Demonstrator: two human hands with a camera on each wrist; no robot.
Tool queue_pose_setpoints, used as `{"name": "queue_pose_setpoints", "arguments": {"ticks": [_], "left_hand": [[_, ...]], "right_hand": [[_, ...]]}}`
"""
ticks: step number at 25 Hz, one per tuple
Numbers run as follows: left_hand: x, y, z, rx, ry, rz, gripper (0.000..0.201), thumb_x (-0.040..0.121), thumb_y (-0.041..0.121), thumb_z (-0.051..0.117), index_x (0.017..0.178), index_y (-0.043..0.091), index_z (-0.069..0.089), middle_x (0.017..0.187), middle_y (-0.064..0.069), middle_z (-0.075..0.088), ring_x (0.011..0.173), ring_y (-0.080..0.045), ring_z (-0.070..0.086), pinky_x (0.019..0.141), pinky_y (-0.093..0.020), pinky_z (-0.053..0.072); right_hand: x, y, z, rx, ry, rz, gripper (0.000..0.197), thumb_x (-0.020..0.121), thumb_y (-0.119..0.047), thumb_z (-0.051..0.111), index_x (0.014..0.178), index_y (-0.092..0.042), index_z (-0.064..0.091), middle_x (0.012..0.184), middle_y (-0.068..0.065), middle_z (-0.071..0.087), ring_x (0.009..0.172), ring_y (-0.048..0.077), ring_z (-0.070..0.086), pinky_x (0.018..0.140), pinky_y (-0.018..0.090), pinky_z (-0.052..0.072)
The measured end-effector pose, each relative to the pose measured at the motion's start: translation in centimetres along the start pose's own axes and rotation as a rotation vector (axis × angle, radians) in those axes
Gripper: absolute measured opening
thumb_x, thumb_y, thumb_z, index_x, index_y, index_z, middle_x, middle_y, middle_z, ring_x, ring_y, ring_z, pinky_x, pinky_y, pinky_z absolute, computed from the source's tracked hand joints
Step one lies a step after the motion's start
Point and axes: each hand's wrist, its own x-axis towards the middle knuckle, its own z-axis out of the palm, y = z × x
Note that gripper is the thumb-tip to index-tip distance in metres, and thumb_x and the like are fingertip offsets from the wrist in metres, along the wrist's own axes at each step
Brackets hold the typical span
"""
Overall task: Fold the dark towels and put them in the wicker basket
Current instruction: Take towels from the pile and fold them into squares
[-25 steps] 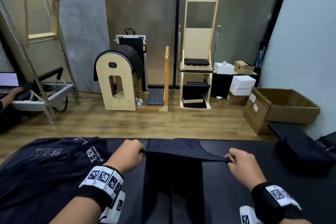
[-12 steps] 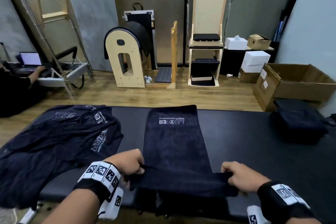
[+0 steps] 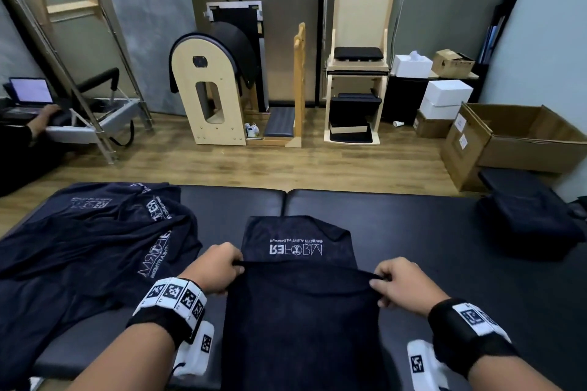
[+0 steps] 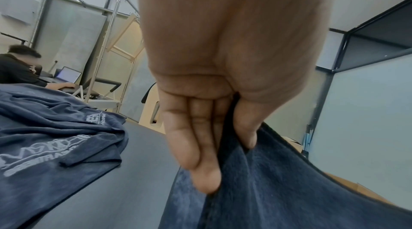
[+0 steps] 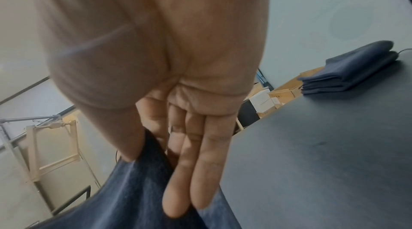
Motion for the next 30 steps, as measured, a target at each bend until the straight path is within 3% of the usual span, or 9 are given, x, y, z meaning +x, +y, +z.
{"name": "queue_pose_setpoints", "arguments": {"ticks": [3, 7, 12, 14, 17, 20, 23, 26, 30], "left_hand": [[4.6, -1.4, -0.9, 0.022, 0.053, 0.003, 0.025, 0.089, 0.017, 0.060, 0.065, 0.021, 0.060, 0.061, -0.001, 0.066, 0.055, -0.018, 0.067, 0.059, -0.029, 0.056], [11.3, -3.4, -1.3, -0.031, 0.082, -0.021, 0.028, 0.088, 0.025, 0.059, 0.062, 0.031, 0.056, 0.076, 0.001, 0.066, 0.083, -0.024, 0.062, 0.073, -0.033, 0.053], [19.4, -6.2, -1.6, -0.117, 0.110, -0.054, 0.013, 0.088, 0.025, 0.060, 0.087, 0.026, 0.072, 0.090, -0.002, 0.071, 0.093, -0.027, 0.066, 0.084, -0.040, 0.055], [22.1, -6.8, -0.8, -0.109, 0.068, -0.087, 0.013, 0.088, 0.024, 0.061, 0.089, 0.025, 0.073, 0.092, -0.004, 0.071, 0.094, -0.028, 0.065, 0.085, -0.039, 0.055], [24.9, -7.2, 0.8, -0.097, 0.048, -0.104, 0.013, 0.088, 0.020, 0.062, 0.091, 0.022, 0.075, 0.097, -0.004, 0.071, 0.100, -0.028, 0.064, 0.088, -0.037, 0.053], [27.8, -7.8, 2.2, -0.013, 0.022, -0.027, 0.015, 0.089, 0.016, 0.063, 0.096, 0.013, 0.076, 0.123, 0.000, 0.063, 0.119, -0.024, 0.054, 0.100, -0.033, 0.046], [30.6, -8.0, 2.5, 0.085, -0.069, 0.096, 0.016, 0.087, 0.019, 0.068, 0.097, 0.012, 0.077, 0.144, 0.003, 0.050, 0.133, -0.024, 0.041, 0.110, -0.029, 0.035], [32.1, -7.4, 1.5, 0.121, -0.131, 0.113, 0.009, 0.084, 0.020, 0.072, 0.087, 0.014, 0.078, 0.130, 0.006, 0.057, 0.123, -0.021, 0.051, 0.099, -0.024, 0.040], [33.2, -7.7, 1.0, 0.150, -0.162, 0.059, 0.016, 0.078, 0.021, 0.071, 0.067, 0.010, 0.068, 0.085, 0.000, 0.067, 0.085, -0.017, 0.058, 0.073, -0.024, 0.047]], "right_hand": [[4.0, -1.6, -0.1, -0.061, -0.006, -0.016, 0.017, 0.092, -0.018, 0.063, 0.076, -0.013, 0.067, 0.066, 0.007, 0.073, 0.057, 0.011, 0.071, 0.061, 0.024, 0.057], [10.2, -3.1, 0.1, -0.137, 0.103, 0.007, 0.017, 0.091, -0.024, 0.065, 0.075, -0.024, 0.069, 0.072, -0.006, 0.070, 0.075, 0.012, 0.065, 0.069, 0.026, 0.048], [17.6, -3.2, 0.5, -0.117, 0.131, 0.116, 0.022, 0.092, -0.022, 0.063, 0.070, -0.022, 0.065, 0.069, -0.006, 0.067, 0.079, 0.019, 0.062, 0.071, 0.029, 0.045], [20.1, -2.3, 1.0, -0.141, 0.068, 0.152, 0.020, 0.091, -0.023, 0.064, 0.071, -0.017, 0.065, 0.068, -0.004, 0.065, 0.077, 0.019, 0.061, 0.070, 0.030, 0.046], [23.1, -0.7, 2.6, -0.176, -0.216, 0.159, 0.018, 0.087, -0.022, 0.068, 0.070, -0.018, 0.066, 0.068, -0.007, 0.064, 0.071, 0.013, 0.061, 0.068, 0.026, 0.048], [25.6, 1.2, 3.5, -0.062, -0.369, 0.127, 0.012, 0.084, -0.019, 0.071, 0.072, -0.021, 0.073, 0.102, -0.015, 0.072, 0.096, 0.007, 0.066, 0.091, 0.027, 0.051], [26.5, 2.9, 3.5, 0.038, -0.152, 0.048, 0.020, 0.086, -0.013, 0.073, 0.068, -0.022, 0.071, 0.135, -0.016, 0.059, 0.113, -0.001, 0.060, 0.104, 0.028, 0.044], [27.5, 3.3, 3.6, -0.028, -0.005, -0.008, 0.016, 0.084, -0.015, 0.077, 0.078, -0.030, 0.075, 0.137, -0.016, 0.055, 0.106, -0.002, 0.059, 0.098, 0.025, 0.046], [30.7, 3.4, 3.9, -0.217, -0.008, 0.045, 0.007, 0.081, -0.016, 0.077, 0.085, -0.022, 0.076, 0.145, -0.003, 0.051, 0.124, 0.021, 0.055, 0.104, 0.024, 0.039]]}}
